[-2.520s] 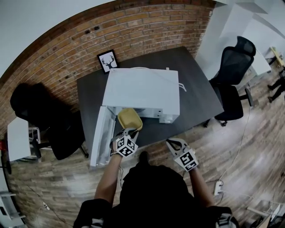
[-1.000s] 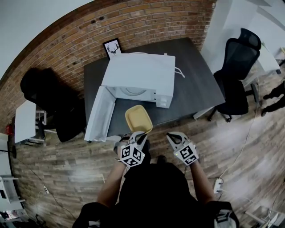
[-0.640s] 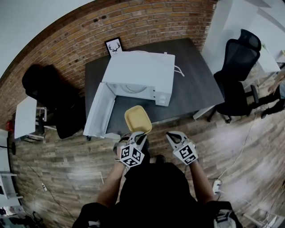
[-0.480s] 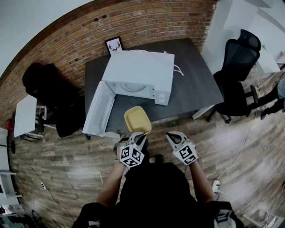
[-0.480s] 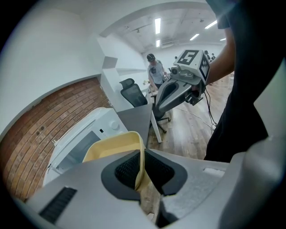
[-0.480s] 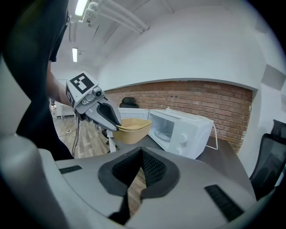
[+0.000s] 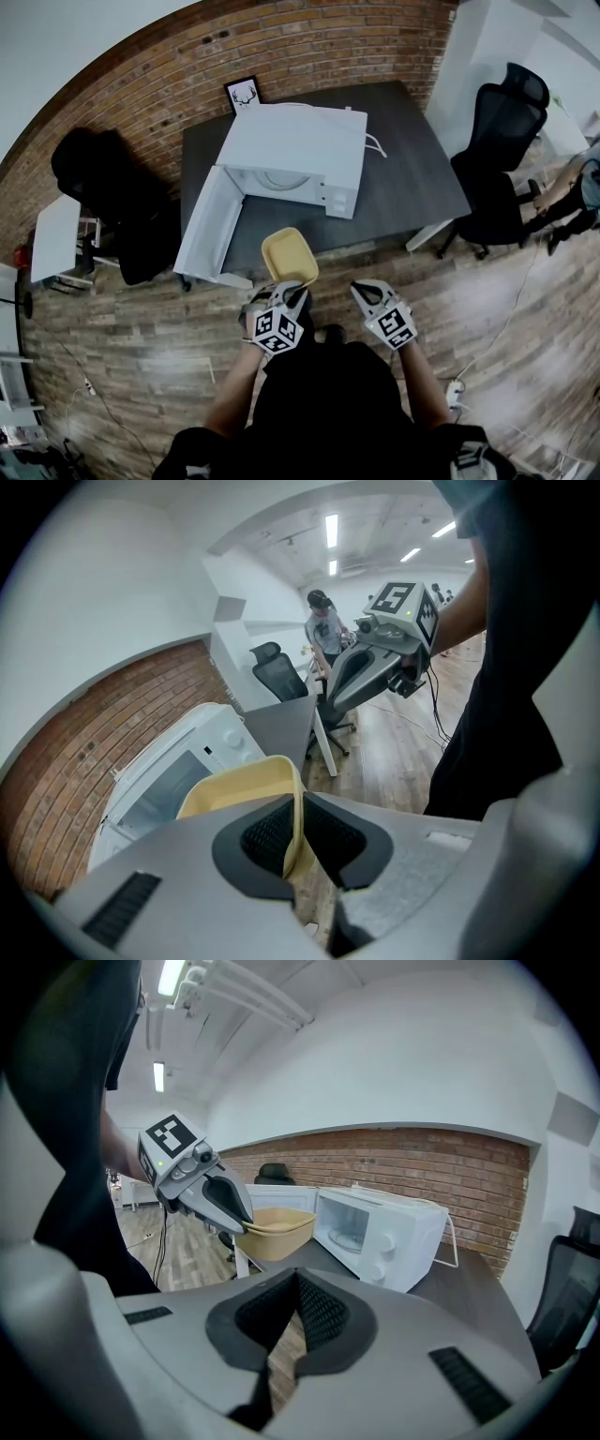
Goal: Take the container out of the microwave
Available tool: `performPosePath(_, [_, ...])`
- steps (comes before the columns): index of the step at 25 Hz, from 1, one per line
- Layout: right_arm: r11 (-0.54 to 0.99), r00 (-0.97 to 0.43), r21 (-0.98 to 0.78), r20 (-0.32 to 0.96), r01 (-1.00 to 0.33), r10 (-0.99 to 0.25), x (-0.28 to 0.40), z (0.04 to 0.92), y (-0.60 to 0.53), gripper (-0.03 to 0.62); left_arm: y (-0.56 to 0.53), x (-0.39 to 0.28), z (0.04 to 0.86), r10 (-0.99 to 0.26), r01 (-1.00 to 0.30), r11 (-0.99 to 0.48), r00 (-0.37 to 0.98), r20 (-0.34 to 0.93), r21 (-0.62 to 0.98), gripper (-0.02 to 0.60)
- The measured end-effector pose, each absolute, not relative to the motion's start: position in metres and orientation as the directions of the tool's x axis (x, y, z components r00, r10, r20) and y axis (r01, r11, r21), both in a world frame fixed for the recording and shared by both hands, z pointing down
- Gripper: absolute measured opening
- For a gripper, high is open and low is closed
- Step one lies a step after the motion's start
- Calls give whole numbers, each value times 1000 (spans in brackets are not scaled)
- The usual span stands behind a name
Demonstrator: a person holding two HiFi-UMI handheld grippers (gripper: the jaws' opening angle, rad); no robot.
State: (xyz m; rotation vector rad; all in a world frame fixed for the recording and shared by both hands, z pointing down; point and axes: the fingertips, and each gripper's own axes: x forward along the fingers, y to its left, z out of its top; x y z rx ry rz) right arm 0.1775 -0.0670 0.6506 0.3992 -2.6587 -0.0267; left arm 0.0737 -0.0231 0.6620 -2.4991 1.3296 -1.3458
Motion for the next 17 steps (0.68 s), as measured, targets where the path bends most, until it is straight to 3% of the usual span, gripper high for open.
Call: performPosePath(17, [958, -855, 82, 435, -275, -283, 190, 654, -68, -3, -26, 85, 663, -675, -668, -645, 272, 686, -370, 30])
